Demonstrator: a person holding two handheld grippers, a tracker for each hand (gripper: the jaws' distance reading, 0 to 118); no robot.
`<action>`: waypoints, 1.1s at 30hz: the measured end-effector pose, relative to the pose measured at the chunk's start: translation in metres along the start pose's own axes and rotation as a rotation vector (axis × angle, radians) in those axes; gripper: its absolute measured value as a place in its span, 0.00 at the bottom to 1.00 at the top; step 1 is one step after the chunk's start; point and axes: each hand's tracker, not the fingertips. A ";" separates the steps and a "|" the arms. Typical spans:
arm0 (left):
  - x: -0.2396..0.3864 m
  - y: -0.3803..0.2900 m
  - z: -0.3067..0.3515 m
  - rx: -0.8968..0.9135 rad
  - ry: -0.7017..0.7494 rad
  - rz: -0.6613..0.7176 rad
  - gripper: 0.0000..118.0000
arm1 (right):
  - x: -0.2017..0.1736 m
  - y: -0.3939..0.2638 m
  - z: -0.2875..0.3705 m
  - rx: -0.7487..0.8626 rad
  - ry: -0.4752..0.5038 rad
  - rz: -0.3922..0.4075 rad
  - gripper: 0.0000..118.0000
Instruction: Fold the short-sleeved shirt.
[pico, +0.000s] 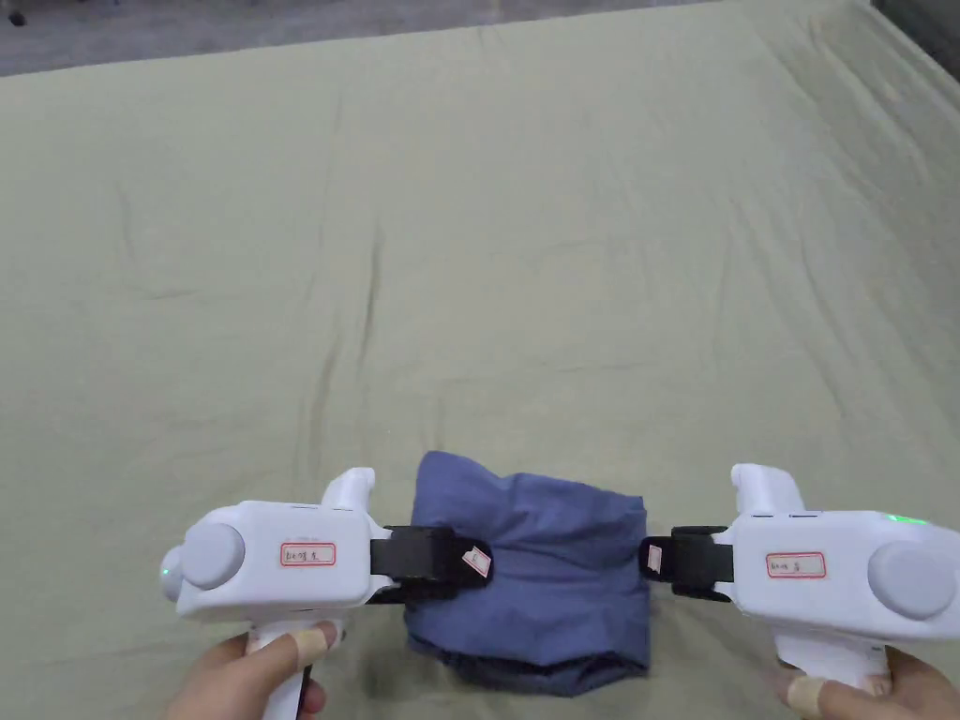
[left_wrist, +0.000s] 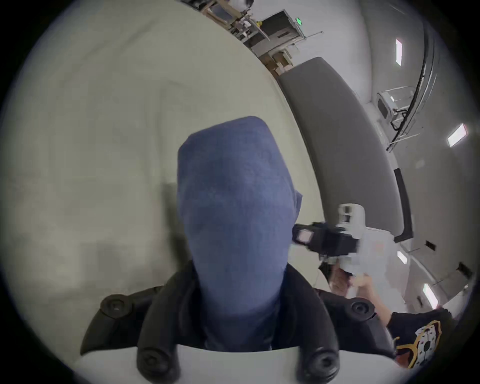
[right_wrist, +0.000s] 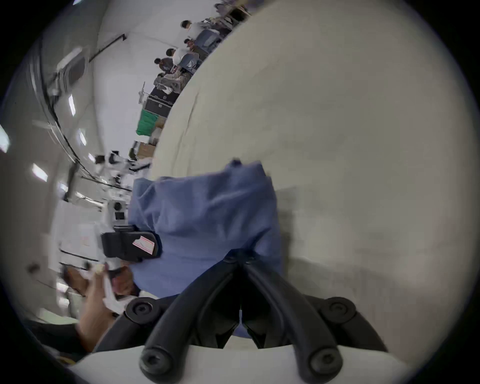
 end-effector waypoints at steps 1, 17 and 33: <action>-0.007 0.002 0.016 0.014 0.031 0.002 0.26 | -0.022 0.004 0.008 0.063 -0.082 0.057 0.02; -0.160 0.036 0.237 0.037 0.496 0.110 0.26 | -0.287 0.017 0.010 0.299 -0.106 0.393 0.02; -0.227 0.001 0.296 0.070 0.572 0.255 0.26 | -0.417 -0.015 -0.006 0.283 0.094 0.539 0.02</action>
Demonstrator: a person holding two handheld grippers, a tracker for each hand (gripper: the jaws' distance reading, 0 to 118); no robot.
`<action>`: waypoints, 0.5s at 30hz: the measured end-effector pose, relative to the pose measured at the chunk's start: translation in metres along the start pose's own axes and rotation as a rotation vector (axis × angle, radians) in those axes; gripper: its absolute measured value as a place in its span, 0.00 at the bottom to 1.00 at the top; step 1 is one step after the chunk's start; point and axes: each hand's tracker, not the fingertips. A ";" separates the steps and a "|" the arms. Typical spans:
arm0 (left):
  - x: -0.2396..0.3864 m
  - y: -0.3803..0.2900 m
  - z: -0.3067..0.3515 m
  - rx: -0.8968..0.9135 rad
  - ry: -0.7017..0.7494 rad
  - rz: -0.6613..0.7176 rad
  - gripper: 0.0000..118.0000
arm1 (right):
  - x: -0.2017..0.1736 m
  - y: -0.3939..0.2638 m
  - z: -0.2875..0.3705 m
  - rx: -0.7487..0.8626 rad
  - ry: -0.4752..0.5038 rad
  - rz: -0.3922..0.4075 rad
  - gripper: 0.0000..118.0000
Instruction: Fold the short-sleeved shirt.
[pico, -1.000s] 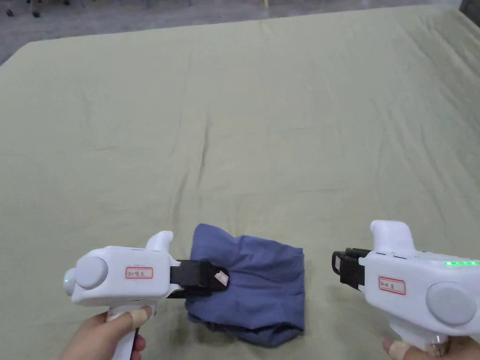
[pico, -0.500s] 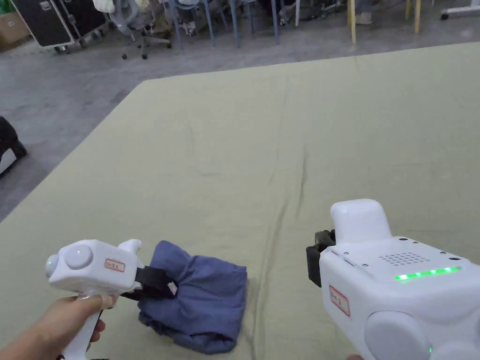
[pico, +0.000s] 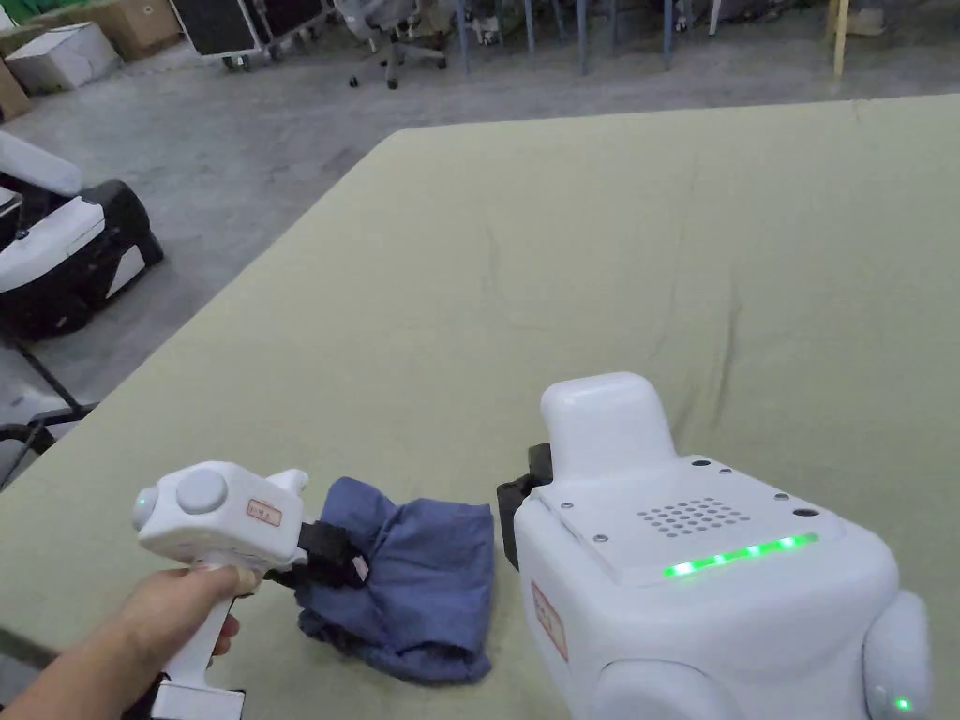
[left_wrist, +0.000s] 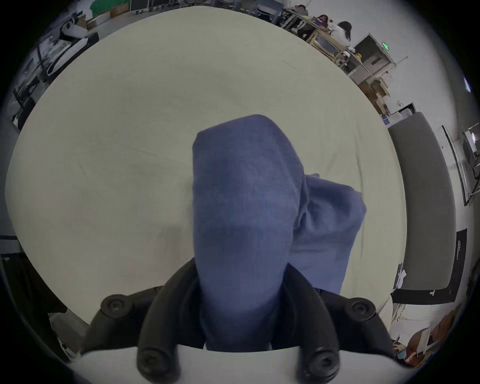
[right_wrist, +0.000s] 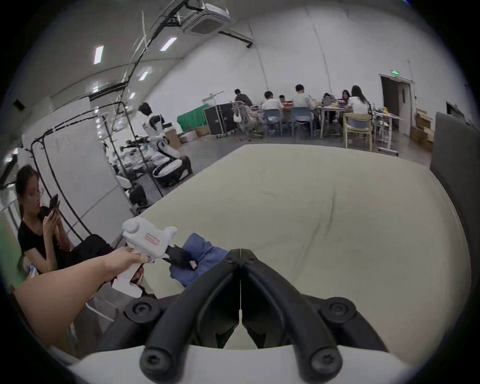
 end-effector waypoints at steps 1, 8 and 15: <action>0.001 0.000 0.000 -0.001 -0.001 -0.002 0.26 | -0.001 -0.001 -0.001 -0.003 0.001 0.004 0.02; 0.010 0.003 -0.001 0.013 0.100 -0.067 0.43 | 0.008 -0.005 -0.002 -0.043 0.015 -0.017 0.02; 0.025 -0.014 0.032 0.338 0.447 -0.185 0.99 | 0.016 -0.004 0.005 -0.032 0.002 -0.039 0.02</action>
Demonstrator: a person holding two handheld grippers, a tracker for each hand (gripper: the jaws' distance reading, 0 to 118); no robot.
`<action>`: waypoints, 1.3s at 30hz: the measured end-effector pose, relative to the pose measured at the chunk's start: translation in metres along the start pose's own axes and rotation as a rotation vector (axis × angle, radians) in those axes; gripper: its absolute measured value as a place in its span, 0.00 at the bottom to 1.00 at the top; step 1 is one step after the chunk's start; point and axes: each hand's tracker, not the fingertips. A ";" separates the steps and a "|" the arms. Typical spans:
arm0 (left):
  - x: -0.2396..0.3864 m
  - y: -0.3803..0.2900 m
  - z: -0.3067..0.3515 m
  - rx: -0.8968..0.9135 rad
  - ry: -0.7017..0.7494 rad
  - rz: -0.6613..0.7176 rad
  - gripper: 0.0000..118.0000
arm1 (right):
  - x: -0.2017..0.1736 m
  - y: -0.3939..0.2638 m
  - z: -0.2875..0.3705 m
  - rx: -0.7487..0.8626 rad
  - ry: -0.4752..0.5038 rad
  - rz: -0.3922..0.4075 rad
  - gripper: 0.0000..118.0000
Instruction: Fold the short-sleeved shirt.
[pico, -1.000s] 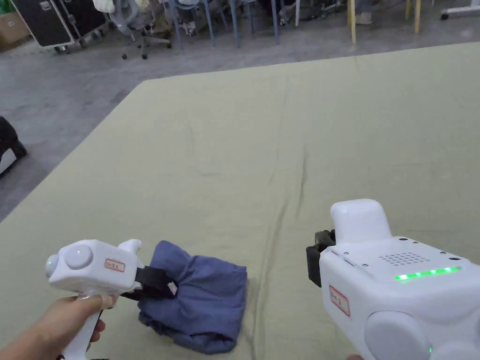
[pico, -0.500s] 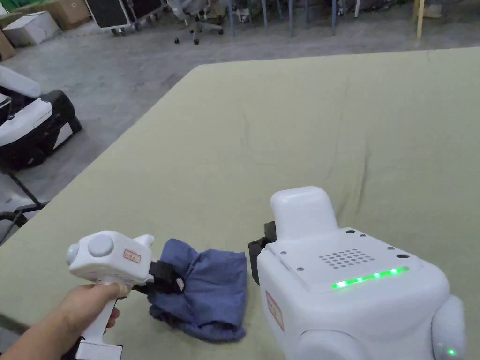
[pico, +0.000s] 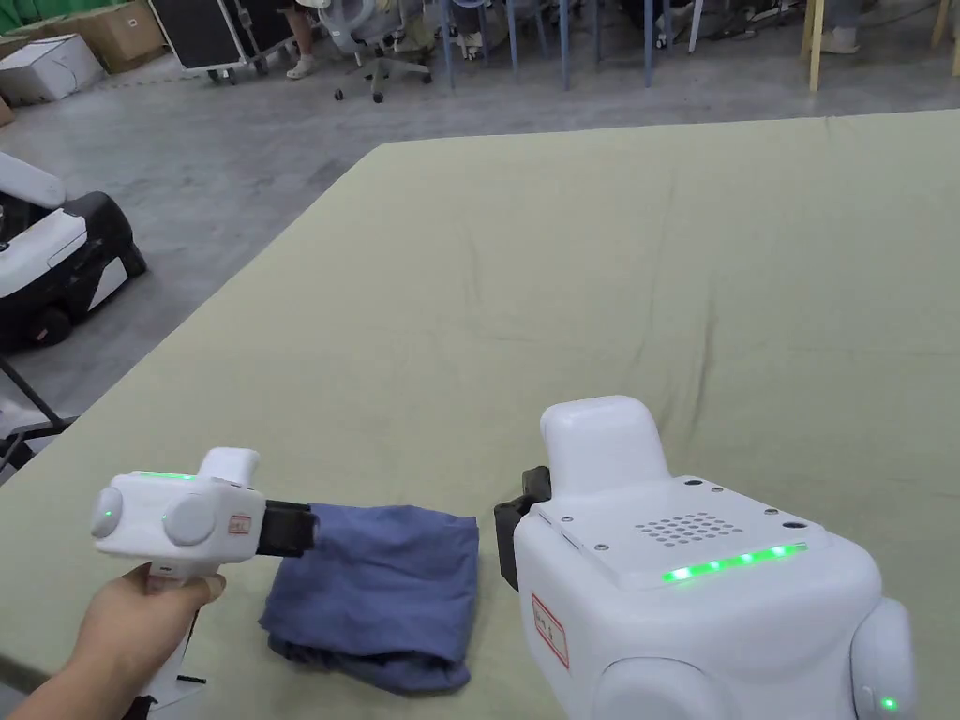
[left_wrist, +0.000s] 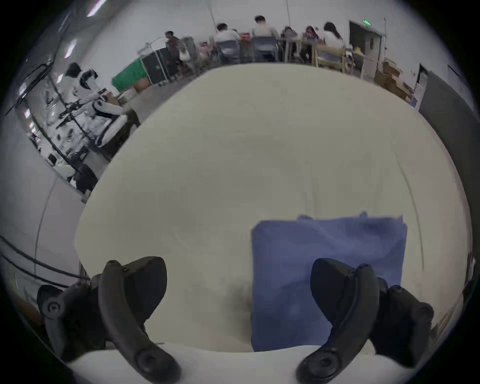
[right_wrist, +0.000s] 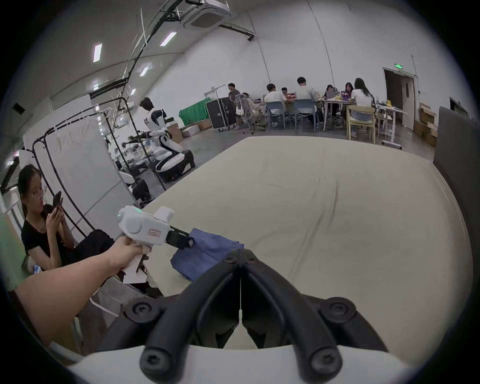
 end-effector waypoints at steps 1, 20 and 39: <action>-0.001 0.001 0.004 -0.002 -0.003 0.014 0.99 | 0.000 0.001 0.001 0.003 -0.002 0.000 0.02; 0.173 0.081 0.227 0.620 0.115 -0.207 0.00 | 0.164 0.039 0.109 0.298 -0.348 -0.012 0.03; 0.414 0.078 0.334 0.861 -0.190 -0.003 0.00 | 0.323 0.056 0.281 0.416 -0.752 -0.096 0.05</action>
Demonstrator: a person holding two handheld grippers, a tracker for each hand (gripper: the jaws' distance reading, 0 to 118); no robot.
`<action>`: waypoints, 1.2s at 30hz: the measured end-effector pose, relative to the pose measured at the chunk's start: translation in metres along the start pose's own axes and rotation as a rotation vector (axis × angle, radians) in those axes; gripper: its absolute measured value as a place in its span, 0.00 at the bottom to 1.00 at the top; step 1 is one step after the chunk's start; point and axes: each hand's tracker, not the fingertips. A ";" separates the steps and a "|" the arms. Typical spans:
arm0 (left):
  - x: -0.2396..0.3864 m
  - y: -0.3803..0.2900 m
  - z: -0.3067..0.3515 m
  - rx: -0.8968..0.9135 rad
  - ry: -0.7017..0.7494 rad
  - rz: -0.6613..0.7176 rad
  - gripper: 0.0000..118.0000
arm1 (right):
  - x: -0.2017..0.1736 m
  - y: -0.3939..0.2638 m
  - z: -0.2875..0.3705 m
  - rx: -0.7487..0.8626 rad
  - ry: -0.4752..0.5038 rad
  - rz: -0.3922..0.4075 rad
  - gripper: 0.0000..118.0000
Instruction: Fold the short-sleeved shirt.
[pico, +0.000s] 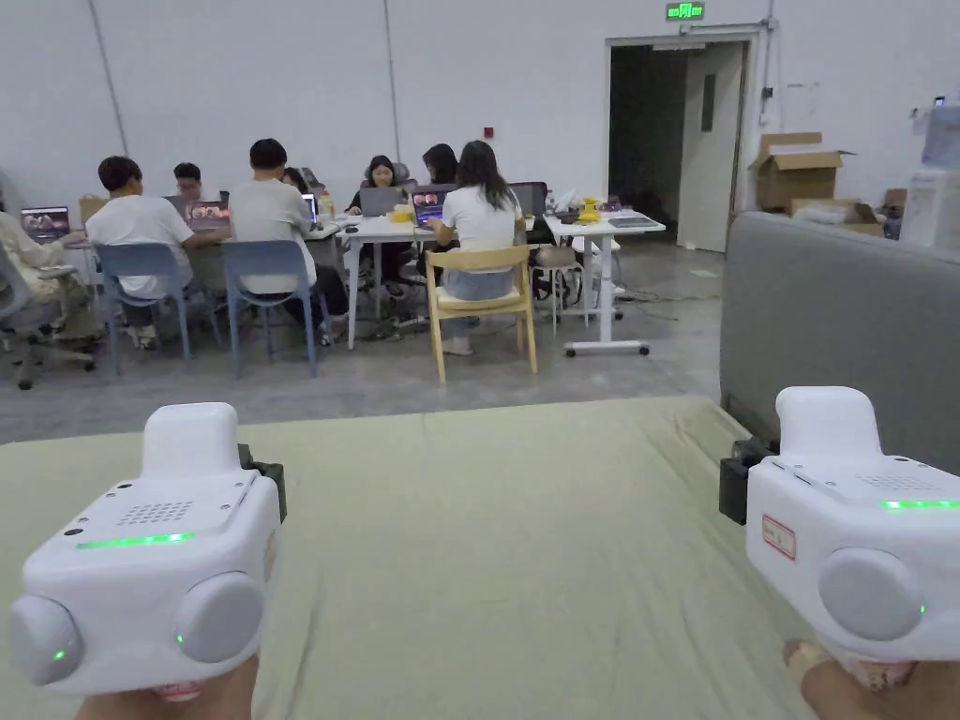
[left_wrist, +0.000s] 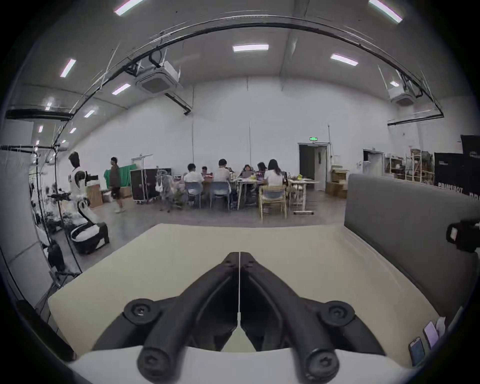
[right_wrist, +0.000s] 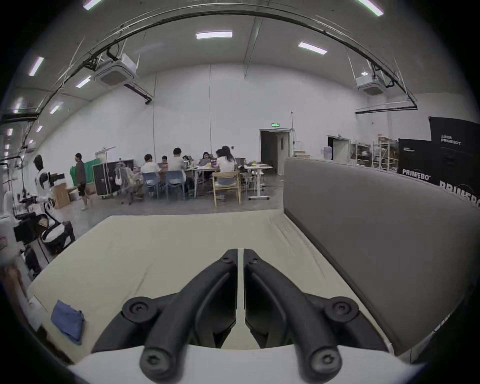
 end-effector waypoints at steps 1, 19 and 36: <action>0.003 0.001 0.002 0.003 -0.001 -0.009 0.00 | -0.001 0.001 0.001 0.002 0.012 0.002 0.06; -0.013 0.011 0.021 0.008 0.028 0.021 0.00 | -0.020 0.007 0.007 0.049 0.058 0.033 0.06; -0.023 0.017 0.030 0.026 -0.009 0.064 1.00 | -0.027 0.012 0.004 0.039 0.094 0.017 1.00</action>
